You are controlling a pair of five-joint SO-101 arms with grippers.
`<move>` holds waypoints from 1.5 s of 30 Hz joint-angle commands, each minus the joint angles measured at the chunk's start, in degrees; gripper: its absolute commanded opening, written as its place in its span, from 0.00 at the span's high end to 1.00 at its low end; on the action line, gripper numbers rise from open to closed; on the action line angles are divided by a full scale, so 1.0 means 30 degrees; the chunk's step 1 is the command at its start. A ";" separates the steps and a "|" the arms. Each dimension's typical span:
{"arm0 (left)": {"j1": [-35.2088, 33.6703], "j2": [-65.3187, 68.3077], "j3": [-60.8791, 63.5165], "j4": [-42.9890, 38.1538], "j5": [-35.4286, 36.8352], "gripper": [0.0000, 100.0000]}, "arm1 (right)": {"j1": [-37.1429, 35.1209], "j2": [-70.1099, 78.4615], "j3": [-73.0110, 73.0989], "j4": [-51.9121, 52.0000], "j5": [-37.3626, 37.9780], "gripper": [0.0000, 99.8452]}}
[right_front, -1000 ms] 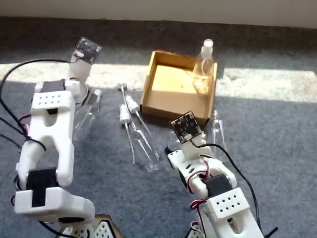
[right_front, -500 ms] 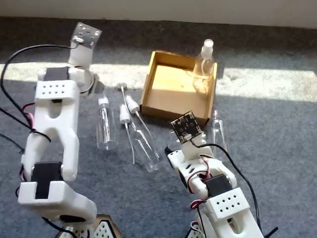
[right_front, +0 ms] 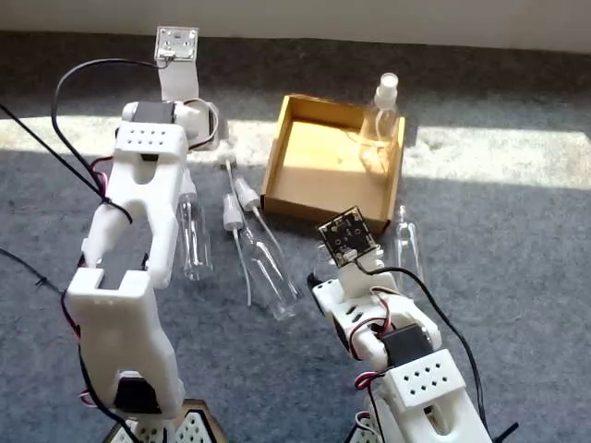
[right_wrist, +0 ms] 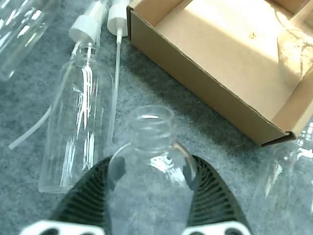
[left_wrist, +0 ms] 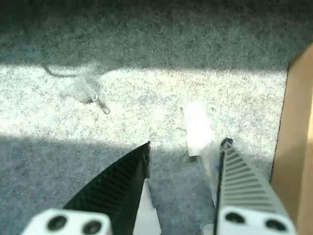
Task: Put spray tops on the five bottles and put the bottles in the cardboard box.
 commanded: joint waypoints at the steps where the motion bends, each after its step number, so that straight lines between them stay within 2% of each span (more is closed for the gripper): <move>1: 0.0425 0.2066 -0.3531 0.0176 0.0615 0.79 | 0.0073 -0.0337 -0.0220 -0.0425 -0.0176 1.00; 8: 0.1011 0.6198 -0.7985 0.0264 0.0821 0.79 | 0.0073 -0.0337 -0.0220 -0.0425 -0.0117 1.00; 12: 0.1245 0.8044 -0.9304 0.0352 0.2462 0.79 | 0.0073 -0.0337 -0.0220 -0.0425 -0.0117 1.00; 20: 0.1245 1.0769 -1.2615 0.2930 0.2520 0.80 | 0.0073 -0.0337 -0.0220 -0.0425 -0.0088 1.00; 25: 0.1451 1.2498 -1.4374 0.3341 0.2520 0.97 | 0.0073 -0.0337 -0.0220 -0.0425 -0.0176 1.00; 26: 0.1451 1.2703 -1.4755 0.3634 0.2520 1.00 | 0.0073 -0.0337 -0.0220 -0.0425 -0.0176 1.00; 33: 0.1245 1.2908 -1.7978 0.6183 0.2520 1.00 | 0.0073 -0.0337 -0.0220 -0.0425 -0.0176 1.00; 42: 0.1158 1.2879 -2.6154 1.2015 0.2462 1.00 | 0.0073 -0.0337 -0.0220 -0.0425 -0.0176 1.00; 45: 0.1158 1.1590 -2.5861 1.2952 0.2432 1.00 | 0.0103 -0.0337 -0.0220 -0.0425 -0.0176 1.00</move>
